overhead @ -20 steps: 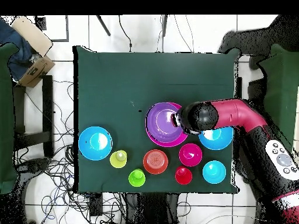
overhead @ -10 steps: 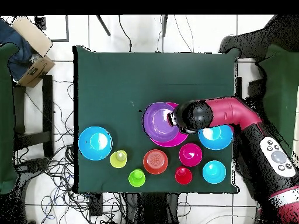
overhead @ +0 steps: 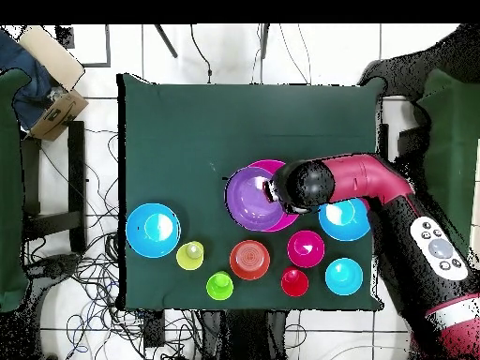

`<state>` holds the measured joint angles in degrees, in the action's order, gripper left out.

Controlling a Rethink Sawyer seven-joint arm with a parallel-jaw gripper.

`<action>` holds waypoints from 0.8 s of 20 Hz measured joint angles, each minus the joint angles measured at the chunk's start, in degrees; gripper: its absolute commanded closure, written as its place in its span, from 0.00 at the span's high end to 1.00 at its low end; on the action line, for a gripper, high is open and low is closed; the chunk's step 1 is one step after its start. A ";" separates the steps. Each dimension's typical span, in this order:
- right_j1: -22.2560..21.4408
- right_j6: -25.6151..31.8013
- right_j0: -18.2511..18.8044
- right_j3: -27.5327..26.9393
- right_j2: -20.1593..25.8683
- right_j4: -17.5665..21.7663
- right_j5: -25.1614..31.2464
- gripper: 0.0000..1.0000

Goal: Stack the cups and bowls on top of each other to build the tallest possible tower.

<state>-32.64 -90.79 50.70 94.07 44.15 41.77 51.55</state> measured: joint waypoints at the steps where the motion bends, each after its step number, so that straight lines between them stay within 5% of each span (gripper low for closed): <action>1: 0.00 0.00 0.02 0.01 0.01 0.00 0.00 0.00; 16: 0.95 0.00 1.39 0.01 0.40 -1.21 0.00 0.00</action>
<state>-31.68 -90.79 52.09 94.08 44.55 40.56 51.55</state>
